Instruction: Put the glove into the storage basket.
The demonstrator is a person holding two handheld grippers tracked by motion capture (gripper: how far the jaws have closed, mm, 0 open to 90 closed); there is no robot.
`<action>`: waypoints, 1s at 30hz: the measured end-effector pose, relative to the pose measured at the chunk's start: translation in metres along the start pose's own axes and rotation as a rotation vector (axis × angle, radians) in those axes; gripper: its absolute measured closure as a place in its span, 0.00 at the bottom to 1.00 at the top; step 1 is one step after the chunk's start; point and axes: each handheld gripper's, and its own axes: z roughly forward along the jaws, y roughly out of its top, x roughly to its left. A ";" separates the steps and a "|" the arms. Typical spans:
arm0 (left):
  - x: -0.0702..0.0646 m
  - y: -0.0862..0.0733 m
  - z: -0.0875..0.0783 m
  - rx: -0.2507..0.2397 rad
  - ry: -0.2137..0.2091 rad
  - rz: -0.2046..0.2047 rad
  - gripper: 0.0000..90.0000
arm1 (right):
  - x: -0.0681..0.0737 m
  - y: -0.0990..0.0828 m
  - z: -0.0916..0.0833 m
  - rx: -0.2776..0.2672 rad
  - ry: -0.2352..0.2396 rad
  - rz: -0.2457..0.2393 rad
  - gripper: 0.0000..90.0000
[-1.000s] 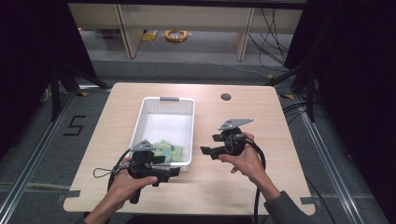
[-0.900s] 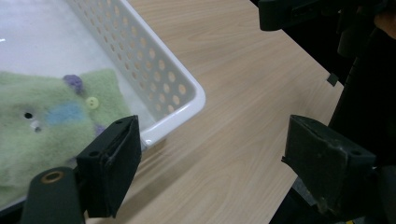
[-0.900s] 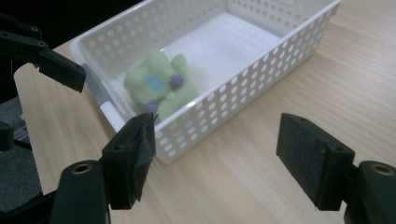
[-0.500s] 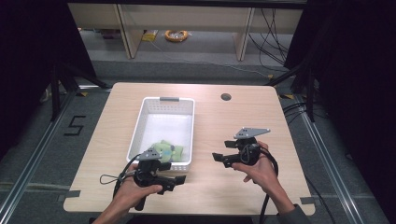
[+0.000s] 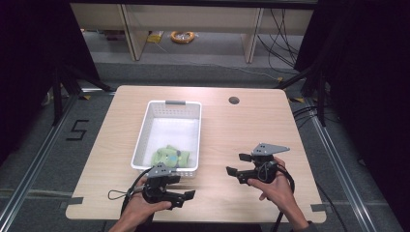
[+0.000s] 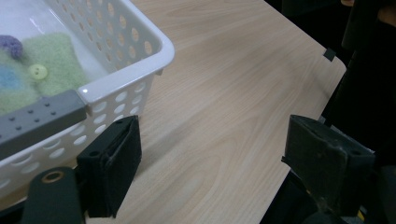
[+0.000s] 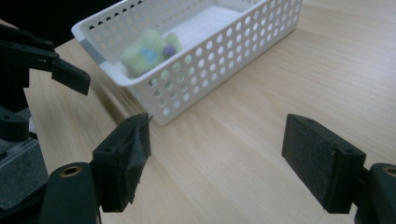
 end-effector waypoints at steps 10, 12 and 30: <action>0.003 -0.017 0.001 0.023 0.031 0.027 0.20 | 0.006 -0.020 -0.004 0.021 0.011 -0.004 0.26; 0.003 -0.020 0.001 0.025 0.027 0.020 0.20 | 0.010 -0.025 -0.005 0.031 0.022 0.017 0.25; -0.007 -0.047 -0.001 0.045 0.064 0.049 0.18 | 0.022 -0.063 -0.010 0.103 0.013 -0.028 0.18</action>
